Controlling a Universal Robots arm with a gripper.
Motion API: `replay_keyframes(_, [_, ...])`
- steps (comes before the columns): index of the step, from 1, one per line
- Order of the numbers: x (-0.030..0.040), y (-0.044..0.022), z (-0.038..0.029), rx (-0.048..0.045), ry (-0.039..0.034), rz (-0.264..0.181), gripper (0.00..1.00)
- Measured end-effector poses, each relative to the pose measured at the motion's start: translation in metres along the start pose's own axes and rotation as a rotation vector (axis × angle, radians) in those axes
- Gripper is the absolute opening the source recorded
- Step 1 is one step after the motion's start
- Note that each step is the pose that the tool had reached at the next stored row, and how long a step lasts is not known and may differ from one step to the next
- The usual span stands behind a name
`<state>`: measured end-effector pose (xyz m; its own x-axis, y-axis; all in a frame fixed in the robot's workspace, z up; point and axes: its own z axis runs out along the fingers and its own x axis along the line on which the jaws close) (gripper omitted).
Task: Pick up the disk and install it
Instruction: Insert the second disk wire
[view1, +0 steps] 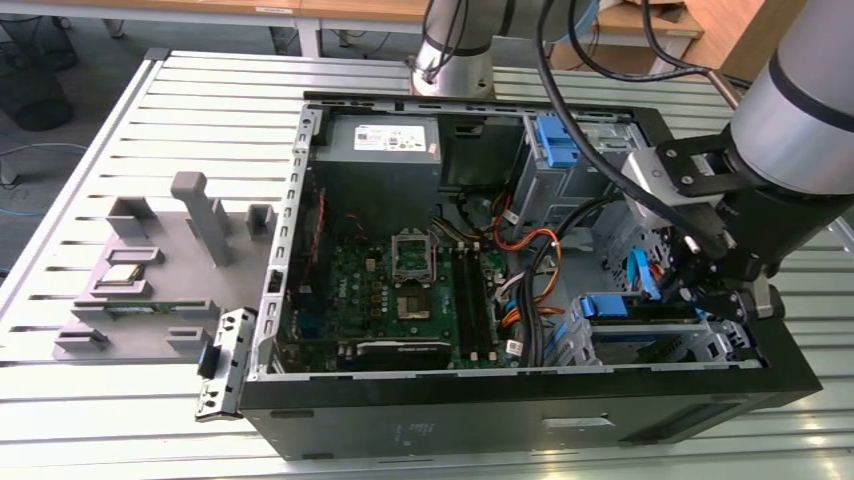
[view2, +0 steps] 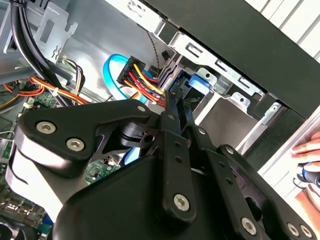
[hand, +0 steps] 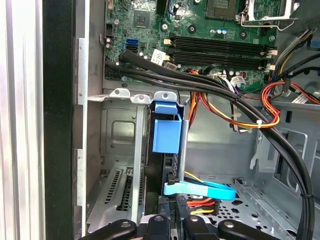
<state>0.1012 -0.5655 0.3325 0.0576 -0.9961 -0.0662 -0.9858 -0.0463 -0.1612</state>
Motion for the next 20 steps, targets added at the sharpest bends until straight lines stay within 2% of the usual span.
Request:
replay_keyframes(3, [0.0000, 0.0000, -0.0002, 0.0005, 0.0015, 0.006, 0.17])
replay_keyframes(8, [-0.0004, -0.0001, -0.0003, 0.0028, 0.0121, 0.046, 0.17])
replay_keyframes(20, [-0.0024, 0.0008, 0.0015, 0.0029, 0.0125, 0.046, 0.17])
